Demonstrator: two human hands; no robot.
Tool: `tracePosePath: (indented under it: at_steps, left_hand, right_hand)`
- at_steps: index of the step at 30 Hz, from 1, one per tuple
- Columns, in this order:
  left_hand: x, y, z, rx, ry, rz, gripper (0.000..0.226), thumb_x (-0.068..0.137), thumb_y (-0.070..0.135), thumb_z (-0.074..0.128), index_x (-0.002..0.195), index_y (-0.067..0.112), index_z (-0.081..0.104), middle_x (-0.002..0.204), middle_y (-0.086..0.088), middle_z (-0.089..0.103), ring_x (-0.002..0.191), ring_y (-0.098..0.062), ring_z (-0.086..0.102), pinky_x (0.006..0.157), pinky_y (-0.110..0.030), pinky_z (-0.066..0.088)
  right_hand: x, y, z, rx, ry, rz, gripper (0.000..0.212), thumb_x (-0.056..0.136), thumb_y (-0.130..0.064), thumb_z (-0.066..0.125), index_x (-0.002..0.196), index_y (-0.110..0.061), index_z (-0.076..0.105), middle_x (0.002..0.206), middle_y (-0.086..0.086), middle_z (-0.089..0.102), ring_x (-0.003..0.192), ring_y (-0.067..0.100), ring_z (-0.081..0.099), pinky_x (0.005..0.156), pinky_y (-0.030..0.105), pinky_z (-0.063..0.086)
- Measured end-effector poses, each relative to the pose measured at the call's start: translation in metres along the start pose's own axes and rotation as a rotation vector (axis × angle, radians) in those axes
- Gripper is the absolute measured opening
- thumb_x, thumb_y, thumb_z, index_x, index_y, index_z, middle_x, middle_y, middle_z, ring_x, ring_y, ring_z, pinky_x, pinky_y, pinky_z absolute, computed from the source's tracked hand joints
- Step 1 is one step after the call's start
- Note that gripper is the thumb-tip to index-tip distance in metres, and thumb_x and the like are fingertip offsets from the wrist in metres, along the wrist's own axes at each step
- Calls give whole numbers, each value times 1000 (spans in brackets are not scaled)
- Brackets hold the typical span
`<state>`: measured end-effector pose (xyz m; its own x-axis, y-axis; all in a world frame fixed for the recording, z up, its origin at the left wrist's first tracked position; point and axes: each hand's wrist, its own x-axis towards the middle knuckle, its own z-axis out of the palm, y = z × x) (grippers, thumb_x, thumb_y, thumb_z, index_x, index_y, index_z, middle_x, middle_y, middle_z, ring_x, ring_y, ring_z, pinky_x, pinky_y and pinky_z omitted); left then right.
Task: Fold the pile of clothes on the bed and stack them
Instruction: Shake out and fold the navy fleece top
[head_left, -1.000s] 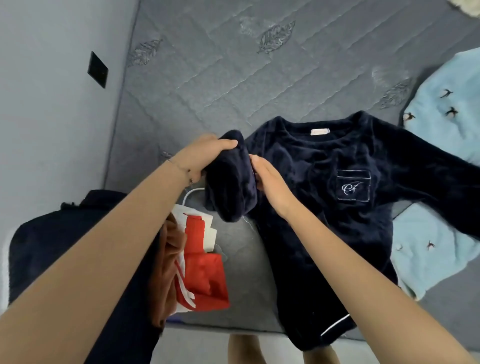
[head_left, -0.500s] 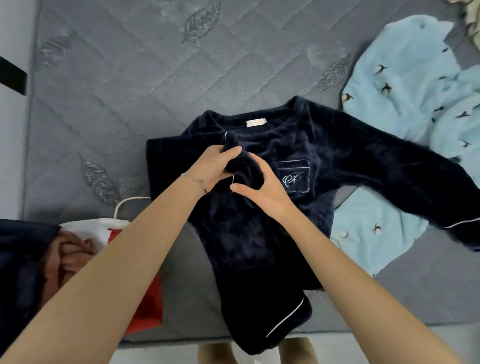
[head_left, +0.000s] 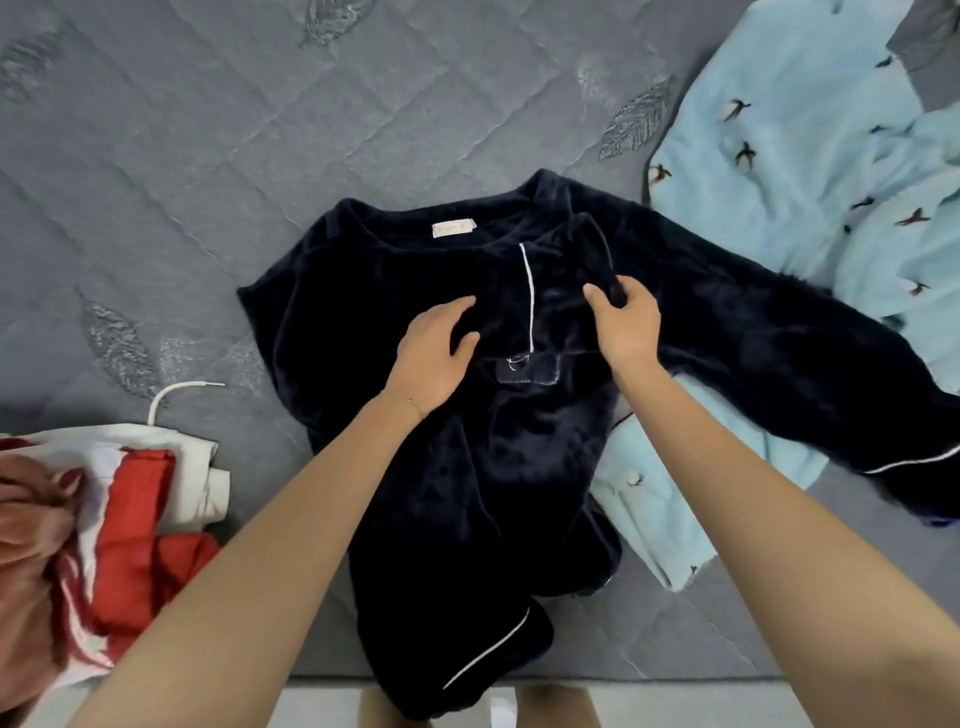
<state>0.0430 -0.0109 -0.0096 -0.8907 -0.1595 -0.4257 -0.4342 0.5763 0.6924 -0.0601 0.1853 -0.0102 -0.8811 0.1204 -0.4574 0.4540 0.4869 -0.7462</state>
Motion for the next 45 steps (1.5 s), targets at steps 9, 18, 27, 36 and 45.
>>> tracePosePath:
  at_steps: [9,18,27,36,45]
  left_hand:
    - [-45,-15,24,452,85,-28,56,101,35,47,153,27,27,164,-9,8,151,-30,2,121,-49,0]
    - [-151,-69,53,413,87,-144,60,99,37,52,153,29,27,164,-8,-5,151,-29,-4,119,-54,5]
    - [-263,-86,101,-506,318,-589,71,92,35,65,145,7,27,140,-8,44,129,-25,46,109,-39,40]
    - [-305,-121,114,-643,362,-586,12,96,5,58,87,-2,53,86,-11,62,77,-12,60,77,-33,48]
    - [-316,-126,102,-443,778,-457,11,97,-1,49,86,0,51,77,-8,46,76,-14,45,75,-31,36]
  right_hand:
    - [-34,35,-5,-280,-56,-215,78,90,-34,70,153,-20,26,156,6,29,144,23,23,116,34,21]
    - [-136,114,-15,-67,-210,66,83,91,-48,63,155,-16,20,159,-2,27,146,13,25,119,28,21]
    - [-206,142,-44,-30,-462,121,41,102,-50,36,136,-29,48,129,-16,54,120,4,49,106,26,35]
    - [-252,181,-58,203,-385,241,29,87,-28,74,114,-26,65,107,-6,71,99,12,68,75,18,54]
    - [-261,191,-87,130,10,164,32,88,-33,71,73,-13,52,63,-8,50,61,9,48,64,22,42]
